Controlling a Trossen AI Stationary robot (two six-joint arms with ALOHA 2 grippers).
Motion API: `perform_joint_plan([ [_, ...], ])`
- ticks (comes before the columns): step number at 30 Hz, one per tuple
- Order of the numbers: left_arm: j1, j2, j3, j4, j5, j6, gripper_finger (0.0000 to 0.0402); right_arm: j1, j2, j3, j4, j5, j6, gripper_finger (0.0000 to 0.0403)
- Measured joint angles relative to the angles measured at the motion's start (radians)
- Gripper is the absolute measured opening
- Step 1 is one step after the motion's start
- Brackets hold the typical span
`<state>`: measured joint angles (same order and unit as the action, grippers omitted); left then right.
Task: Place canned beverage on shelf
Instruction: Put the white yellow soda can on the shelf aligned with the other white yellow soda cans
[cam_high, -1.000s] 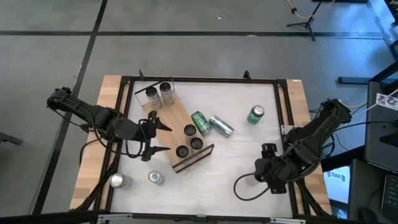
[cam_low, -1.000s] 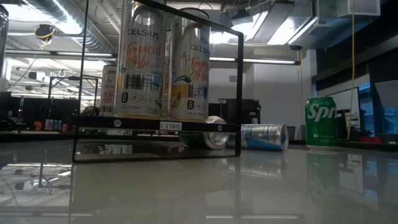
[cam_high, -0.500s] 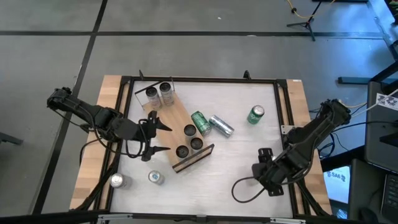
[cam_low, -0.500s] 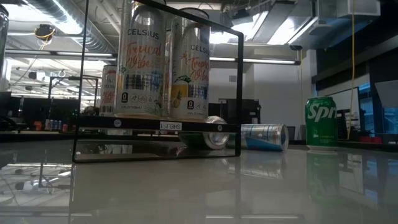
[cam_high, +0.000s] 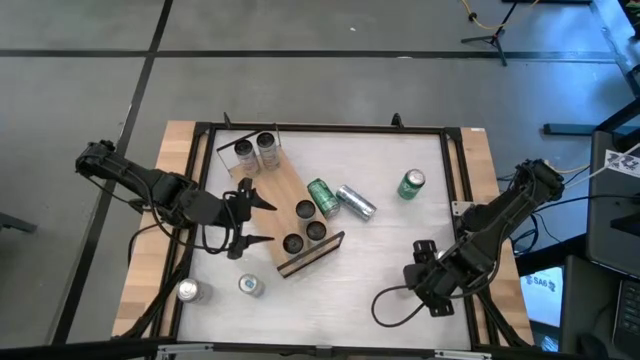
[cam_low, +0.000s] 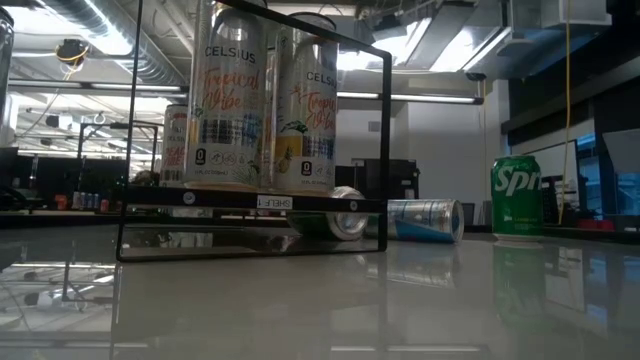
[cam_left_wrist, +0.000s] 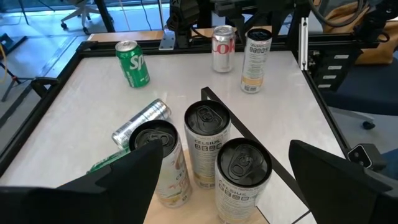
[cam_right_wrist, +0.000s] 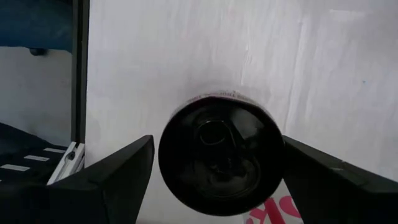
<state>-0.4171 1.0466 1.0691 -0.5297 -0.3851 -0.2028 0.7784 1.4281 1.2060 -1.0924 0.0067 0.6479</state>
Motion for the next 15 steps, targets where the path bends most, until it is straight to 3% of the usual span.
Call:
perform_joint_plan([
  [15, 0.000, 0.000, 0.000, 0.000, 0.000, -0.003, 0.0338, 0.000, 0.074, 0.000, 0.005, 0.053, -0.144, 0.0331],
])
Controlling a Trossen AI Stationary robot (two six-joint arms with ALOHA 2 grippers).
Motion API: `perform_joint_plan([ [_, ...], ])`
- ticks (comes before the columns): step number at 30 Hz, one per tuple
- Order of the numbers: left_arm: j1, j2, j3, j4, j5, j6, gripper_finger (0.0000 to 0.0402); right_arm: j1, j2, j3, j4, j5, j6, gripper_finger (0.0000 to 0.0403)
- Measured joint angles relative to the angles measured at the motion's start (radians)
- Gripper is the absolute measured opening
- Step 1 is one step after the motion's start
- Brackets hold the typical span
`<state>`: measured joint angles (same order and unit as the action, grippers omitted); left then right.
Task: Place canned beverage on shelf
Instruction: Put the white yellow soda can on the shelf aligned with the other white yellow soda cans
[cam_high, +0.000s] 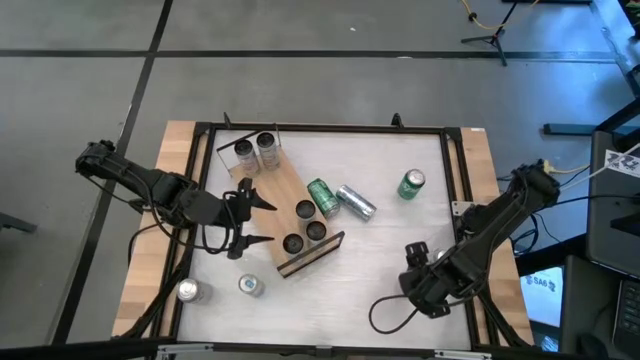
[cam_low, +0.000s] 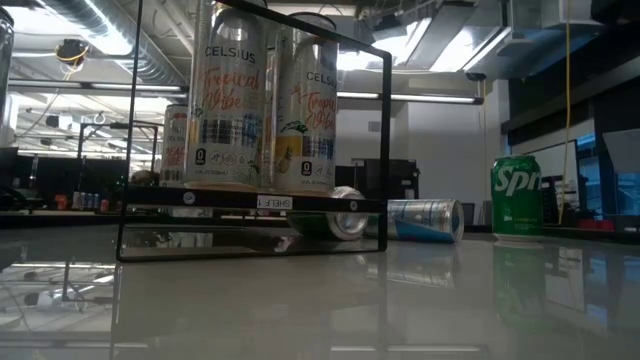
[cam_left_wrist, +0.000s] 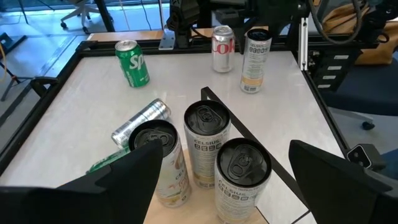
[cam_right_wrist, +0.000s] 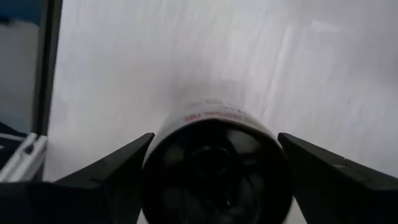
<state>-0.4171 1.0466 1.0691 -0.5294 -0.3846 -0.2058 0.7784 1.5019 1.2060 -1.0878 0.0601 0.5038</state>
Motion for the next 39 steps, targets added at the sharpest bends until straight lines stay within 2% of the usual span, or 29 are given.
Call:
perform_joint_plan([
  [7, 0.000, 0.000, 0.000, 0.000, 0.001, 0.000, 0.0338, 0.000, 0.037, 0.000, -0.001, -0.015, -0.087, 0.0331],
  [14, 0.000, 0.000, 0.000, 0.007, 0.001, -0.001, 0.0338, 0.000, 0.053, 0.000, -0.001, -0.045, -0.091, 0.0327],
  [23, 0.000, 0.000, 0.000, 0.014, 0.001, -0.001, 0.0338, 0.000, 0.053, 0.001, 0.021, -0.053, -0.091, 0.0243],
  [27, 0.000, 0.000, 0.000, 0.017, 0.001, -0.001, 0.0338, -0.001, 0.053, 0.001, 0.023, -0.053, -0.087, 0.0242],
  [33, 0.000, 0.000, 0.000, 0.078, 0.001, -0.001, 0.0338, -0.063, 0.054, 0.018, 0.057, -0.089, -0.052, 0.0260],
  [39, 0.000, 0.000, 0.000, 0.140, 0.001, -0.004, 0.0338, -0.157, 0.054, 0.091, 0.075, -0.139, -0.059, 0.0244],
])
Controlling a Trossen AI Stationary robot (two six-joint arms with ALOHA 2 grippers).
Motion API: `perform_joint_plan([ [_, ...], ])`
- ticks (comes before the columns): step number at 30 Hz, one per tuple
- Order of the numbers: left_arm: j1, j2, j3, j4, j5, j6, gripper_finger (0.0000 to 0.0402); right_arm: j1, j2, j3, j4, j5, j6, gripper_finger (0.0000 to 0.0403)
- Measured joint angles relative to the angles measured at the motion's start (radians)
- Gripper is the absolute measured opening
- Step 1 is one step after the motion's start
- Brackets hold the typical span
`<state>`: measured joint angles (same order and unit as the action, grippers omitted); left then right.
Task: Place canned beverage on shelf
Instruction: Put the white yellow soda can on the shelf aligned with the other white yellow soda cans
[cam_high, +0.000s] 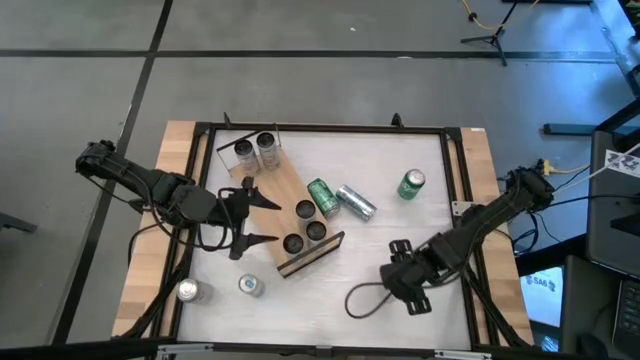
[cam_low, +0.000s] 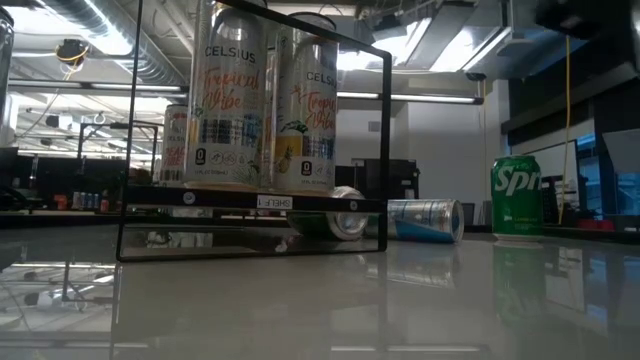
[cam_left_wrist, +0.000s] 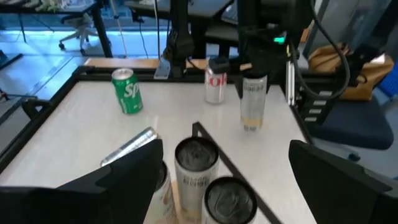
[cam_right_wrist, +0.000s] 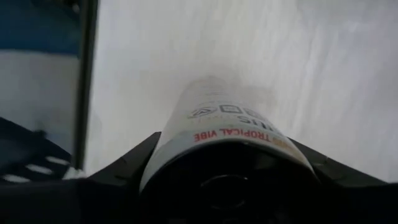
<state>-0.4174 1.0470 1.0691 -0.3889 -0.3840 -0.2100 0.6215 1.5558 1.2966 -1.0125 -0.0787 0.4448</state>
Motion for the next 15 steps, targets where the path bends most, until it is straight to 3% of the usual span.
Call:
perform_joint_plan([
  [15, -0.010, 0.179, 0.000, 0.296, 0.003, -0.017, 0.0338, -0.219, 0.000, 0.252, -0.004, -0.072, 0.104, 0.0250],
])
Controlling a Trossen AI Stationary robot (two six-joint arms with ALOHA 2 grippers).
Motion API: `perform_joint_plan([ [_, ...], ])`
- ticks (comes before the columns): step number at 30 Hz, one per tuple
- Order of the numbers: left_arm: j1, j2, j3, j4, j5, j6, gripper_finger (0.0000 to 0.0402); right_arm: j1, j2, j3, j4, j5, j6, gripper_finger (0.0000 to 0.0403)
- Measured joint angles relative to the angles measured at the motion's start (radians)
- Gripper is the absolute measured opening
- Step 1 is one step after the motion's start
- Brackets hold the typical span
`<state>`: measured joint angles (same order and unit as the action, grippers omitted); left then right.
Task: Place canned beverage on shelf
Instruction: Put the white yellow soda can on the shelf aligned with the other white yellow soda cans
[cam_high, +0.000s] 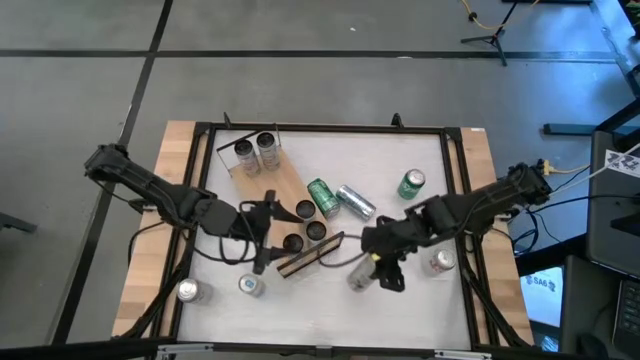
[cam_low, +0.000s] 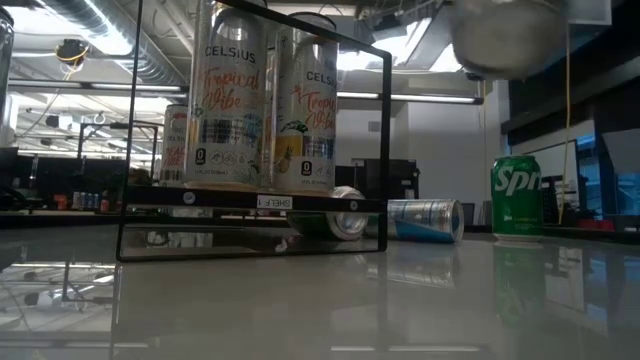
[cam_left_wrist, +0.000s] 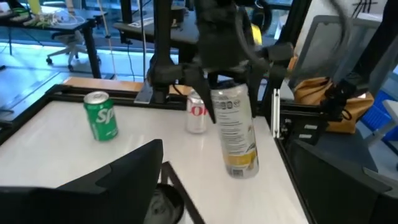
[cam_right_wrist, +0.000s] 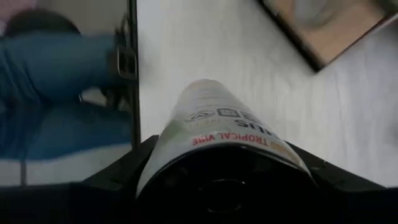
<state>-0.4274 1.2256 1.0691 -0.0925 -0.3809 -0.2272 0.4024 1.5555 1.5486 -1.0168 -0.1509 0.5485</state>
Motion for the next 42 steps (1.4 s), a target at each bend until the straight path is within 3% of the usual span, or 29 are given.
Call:
perform_joint_plan([
  [16, 0.004, 0.131, 0.000, 0.243, 0.050, -0.138, 0.0338, -0.080, -0.001, 0.095, 0.191, 0.016, -0.033, 0.0253],
  [21, 0.020, 0.145, 0.000, 0.258, 0.050, -0.216, 0.0338, -0.083, 0.000, 0.095, 0.280, 0.025, -0.058, 0.0254],
  [42, 0.032, 0.194, 0.000, 0.275, 0.136, -0.269, 0.0338, -0.082, 0.001, 0.095, 0.427, 0.118, -0.060, 0.0255],
])
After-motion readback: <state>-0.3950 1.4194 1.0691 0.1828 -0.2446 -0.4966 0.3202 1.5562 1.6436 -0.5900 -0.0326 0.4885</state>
